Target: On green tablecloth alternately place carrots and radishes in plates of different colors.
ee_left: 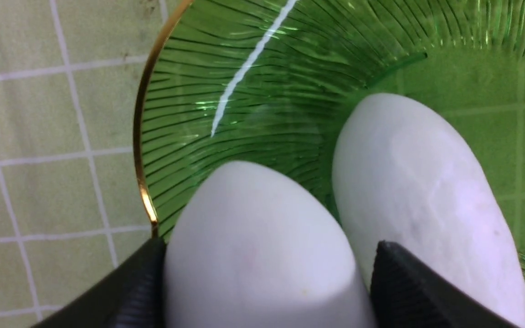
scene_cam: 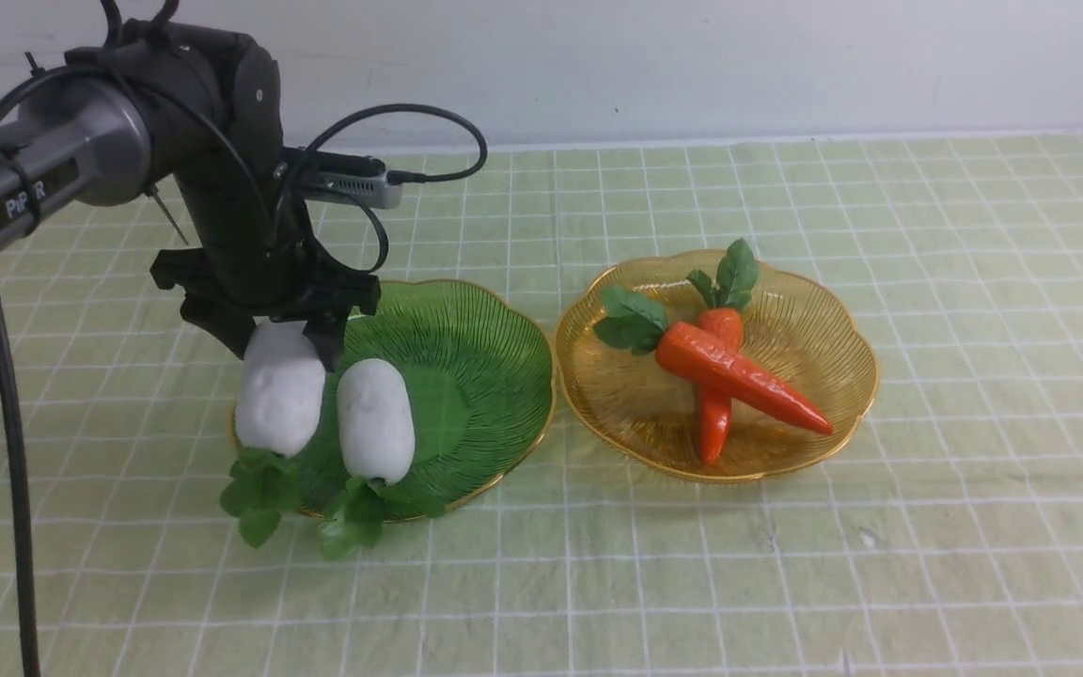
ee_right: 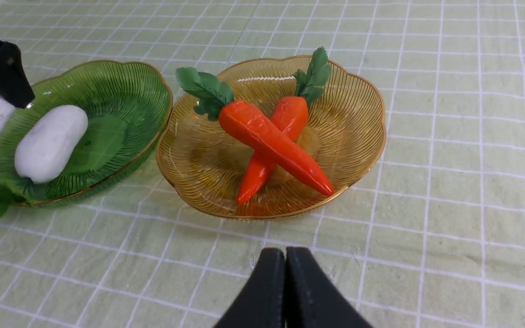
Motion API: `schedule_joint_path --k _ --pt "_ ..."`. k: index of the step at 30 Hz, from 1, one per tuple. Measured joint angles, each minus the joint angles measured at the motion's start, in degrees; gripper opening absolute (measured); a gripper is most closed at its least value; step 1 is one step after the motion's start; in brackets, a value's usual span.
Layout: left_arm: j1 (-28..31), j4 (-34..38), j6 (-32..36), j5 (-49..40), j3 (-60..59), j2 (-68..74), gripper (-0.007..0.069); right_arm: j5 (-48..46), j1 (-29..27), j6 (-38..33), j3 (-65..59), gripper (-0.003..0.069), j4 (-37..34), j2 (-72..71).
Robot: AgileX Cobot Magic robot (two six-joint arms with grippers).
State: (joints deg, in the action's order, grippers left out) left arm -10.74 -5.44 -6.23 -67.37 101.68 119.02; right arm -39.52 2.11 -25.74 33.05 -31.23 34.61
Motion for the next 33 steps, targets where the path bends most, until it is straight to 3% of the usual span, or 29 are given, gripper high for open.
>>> schedule_joint_path --k 6,10,14,20,21,24,33 --pt "0.00 -0.05 0.00 -2.22 0.00 0.00 0.0539 -1.44 0.00 -1.39 0.00 -0.0013 -1.24 -0.80" --pt "0.00 -0.05 0.05 -2.72 0.00 0.00 0.0500 -3.65 0.00 -5.09 0.00 -0.0013 -1.66 -5.07" --pt "0.00 -0.07 0.42 -2.78 0.00 0.00 0.0412 -8.76 0.00 -5.67 0.00 -0.0013 -0.63 -10.81" --pt "0.00 -0.24 0.89 -2.78 0.00 -1.02 0.0162 -14.78 0.00 -5.36 0.00 -0.0013 3.45 -21.14" --pt "0.00 -0.24 0.89 -2.78 0.00 -1.70 0.0092 -14.12 0.00 -4.72 0.00 -0.0013 4.07 -23.62" --pt "0.00 -0.24 0.89 -2.85 0.00 -3.61 0.0015 -7.66 0.00 -4.12 -1.46 -0.0013 3.87 -27.84" --pt "0.00 -0.24 0.89 -2.95 0.13 -4.33 -0.0008 15.66 0.00 -3.45 -11.46 -0.0013 1.31 -29.14"
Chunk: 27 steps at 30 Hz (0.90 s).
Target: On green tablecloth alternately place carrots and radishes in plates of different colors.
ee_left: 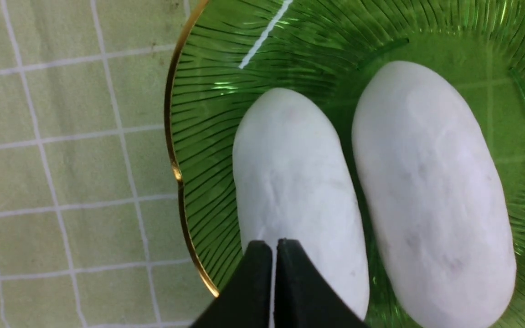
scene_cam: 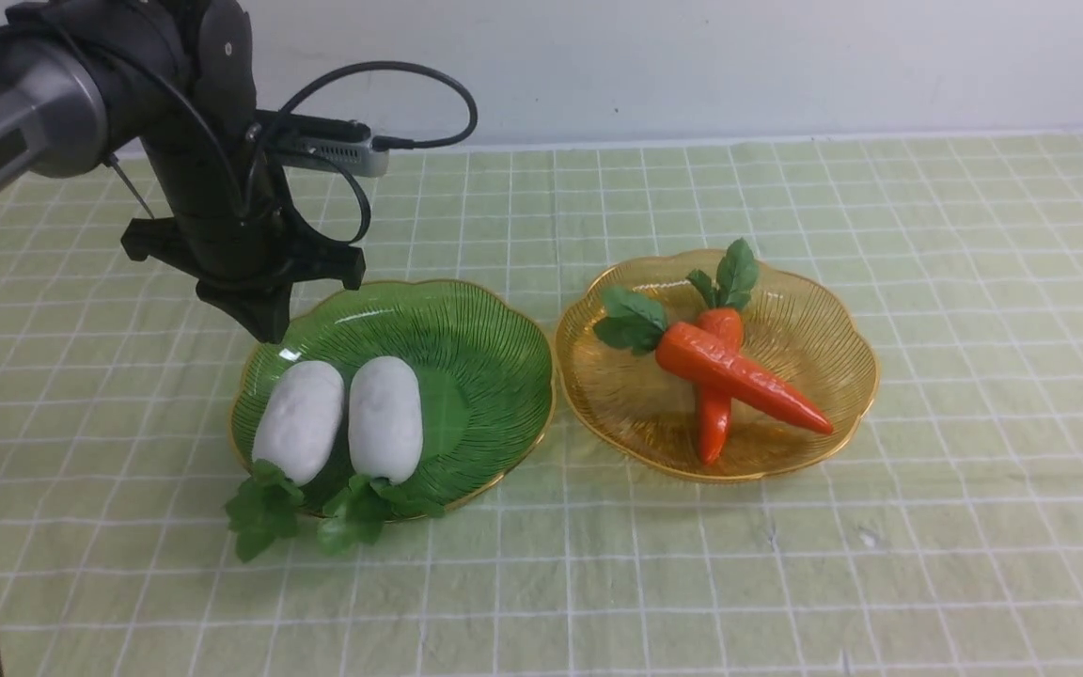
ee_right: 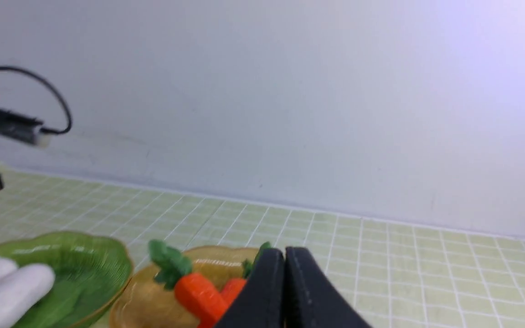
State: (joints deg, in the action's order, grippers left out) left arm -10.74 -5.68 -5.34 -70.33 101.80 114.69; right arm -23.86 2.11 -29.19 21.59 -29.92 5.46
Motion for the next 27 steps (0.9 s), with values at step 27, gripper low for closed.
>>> schedule_joint_path --k 27 --pt "-0.22 0.00 0.00 0.00 0.00 -2.22 -0.0008 7.91 0.00 0.24 -3.77 -0.0013 0.15 -0.11"
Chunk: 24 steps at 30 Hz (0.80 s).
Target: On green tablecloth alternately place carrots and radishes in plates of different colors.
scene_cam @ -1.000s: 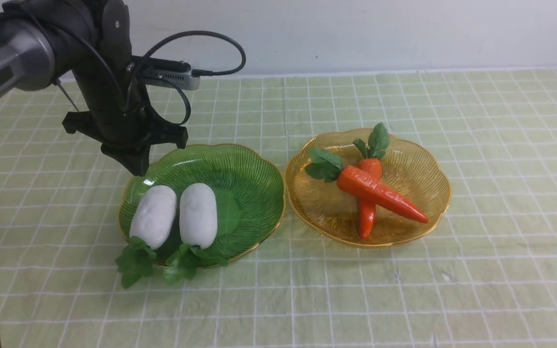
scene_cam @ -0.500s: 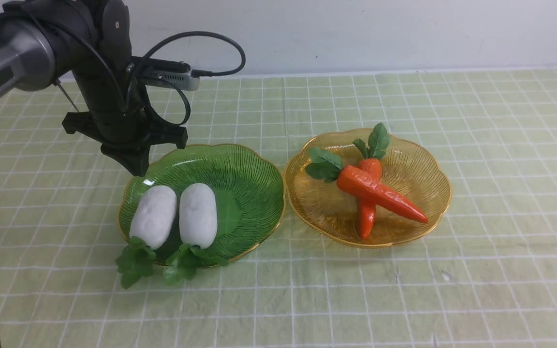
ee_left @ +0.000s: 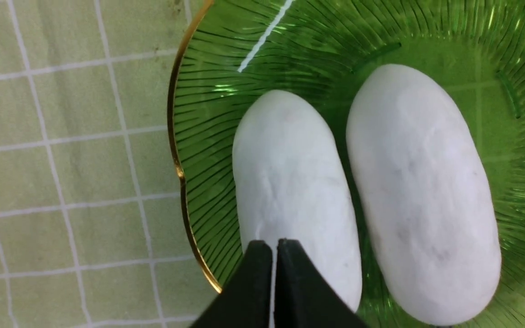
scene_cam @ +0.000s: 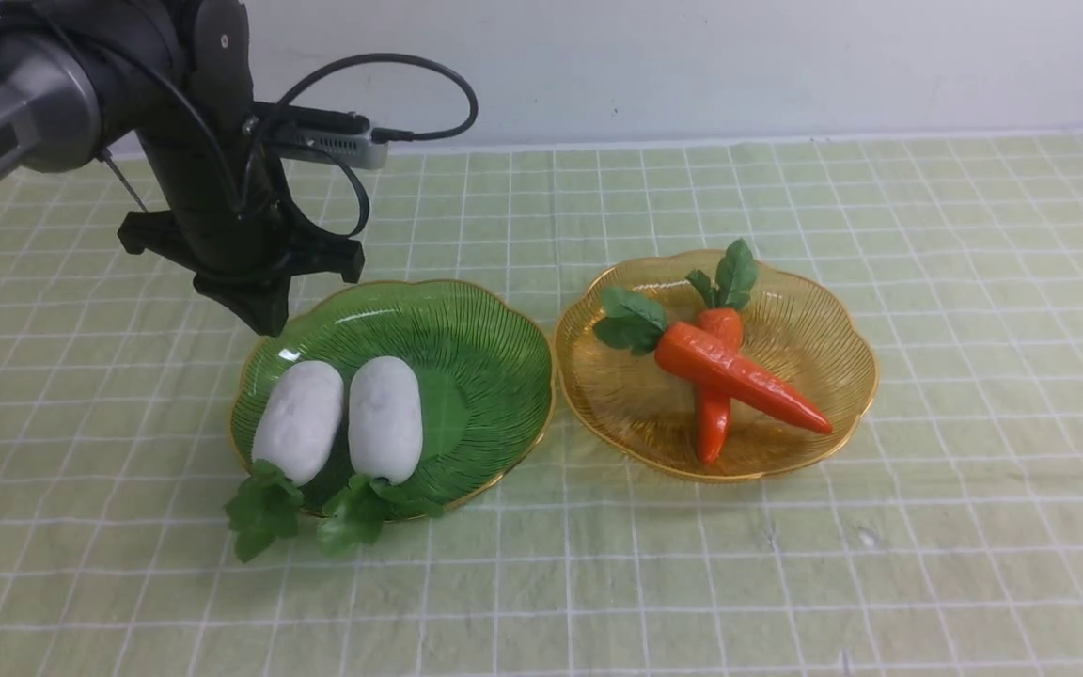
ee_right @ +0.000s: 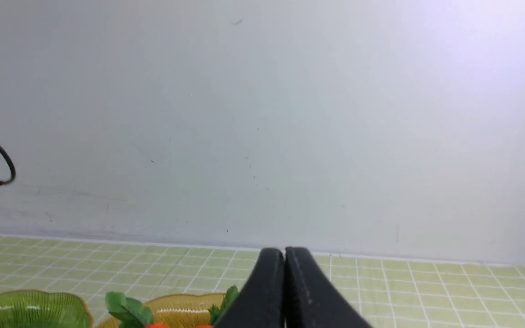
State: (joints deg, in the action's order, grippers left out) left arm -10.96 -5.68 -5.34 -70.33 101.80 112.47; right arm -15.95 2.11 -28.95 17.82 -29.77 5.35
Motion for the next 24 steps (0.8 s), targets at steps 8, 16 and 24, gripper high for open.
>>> schedule_joint_path --k 8,16,24 --pt "0.00 0.00 0.00 -0.24 0.00 -7.48 -0.0008 0.05 0.00 0.00 -11.39 -0.0013 18.79 -5.69" --pt "0.00 1.15 0.00 -0.60 0.00 -16.55 -0.0008 -1.26 0.00 0.00 -19.46 -0.0013 23.54 -5.83" --pt "0.00 3.18 0.00 -1.70 0.00 -29.68 -0.0008 -2.86 0.00 0.00 -19.52 -0.0013 23.99 -5.83"
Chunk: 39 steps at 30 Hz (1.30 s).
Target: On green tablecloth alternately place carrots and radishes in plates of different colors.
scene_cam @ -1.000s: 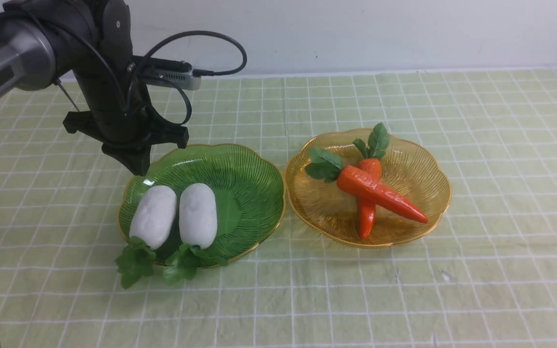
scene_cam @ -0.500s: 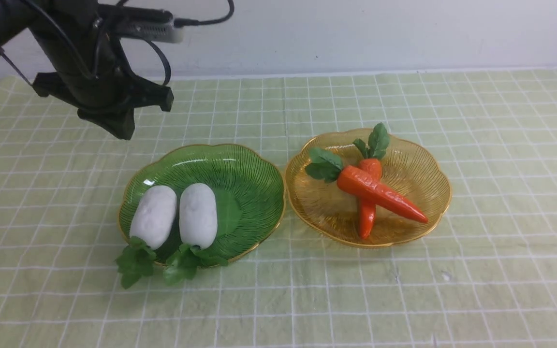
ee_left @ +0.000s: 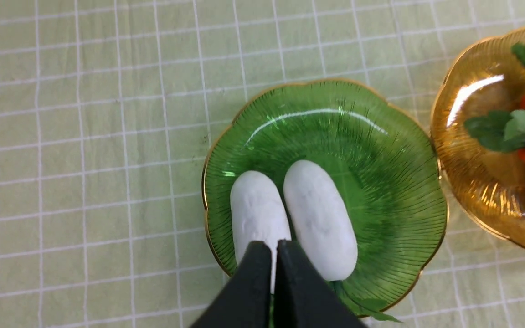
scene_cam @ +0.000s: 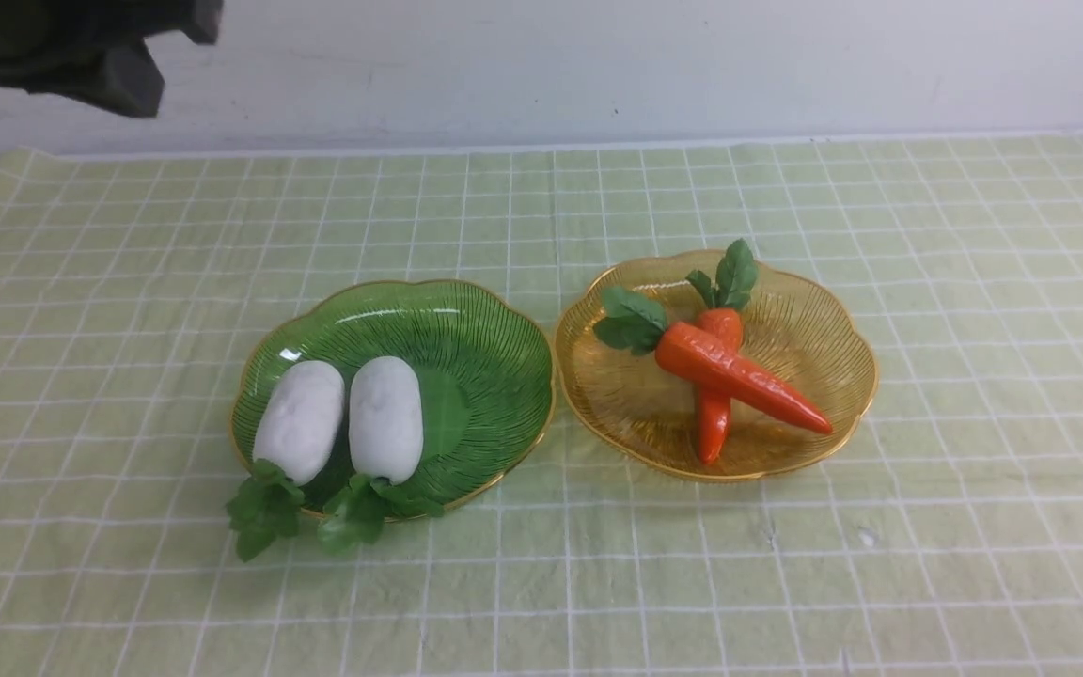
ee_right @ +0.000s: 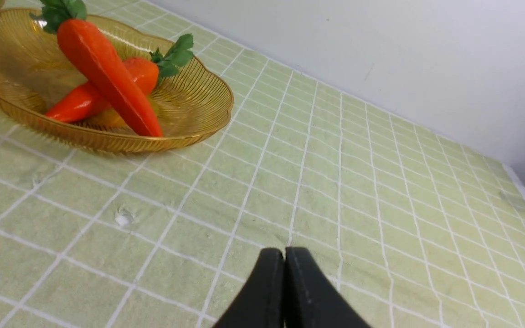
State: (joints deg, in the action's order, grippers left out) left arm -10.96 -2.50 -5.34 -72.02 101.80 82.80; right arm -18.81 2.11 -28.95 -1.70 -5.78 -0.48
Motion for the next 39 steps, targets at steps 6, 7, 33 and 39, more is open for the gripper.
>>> schedule_joint_path --k 6,7,33,39 --pt "0.00 1.19 0.21 -0.30 0.00 -7.74 -0.0008 -0.05 0.00 0.00 0.00 -0.0013 0.00 0.00" --pt "0.00 1.36 0.22 -0.30 0.00 -8.50 -0.0008 -0.05 0.00 0.00 0.00 -0.0013 0.00 0.00" --pt "0.00 0.83 2.40 -1.31 -26.60 -35.13 -0.0008 -2.86 0.00 18.97 0.36 -0.0013 -0.44 0.00" --pt "0.00 0.65 2.45 -1.31 -30.16 -36.32 -0.0008 -2.92 0.00 19.17 0.36 -0.0013 -0.44 0.00"
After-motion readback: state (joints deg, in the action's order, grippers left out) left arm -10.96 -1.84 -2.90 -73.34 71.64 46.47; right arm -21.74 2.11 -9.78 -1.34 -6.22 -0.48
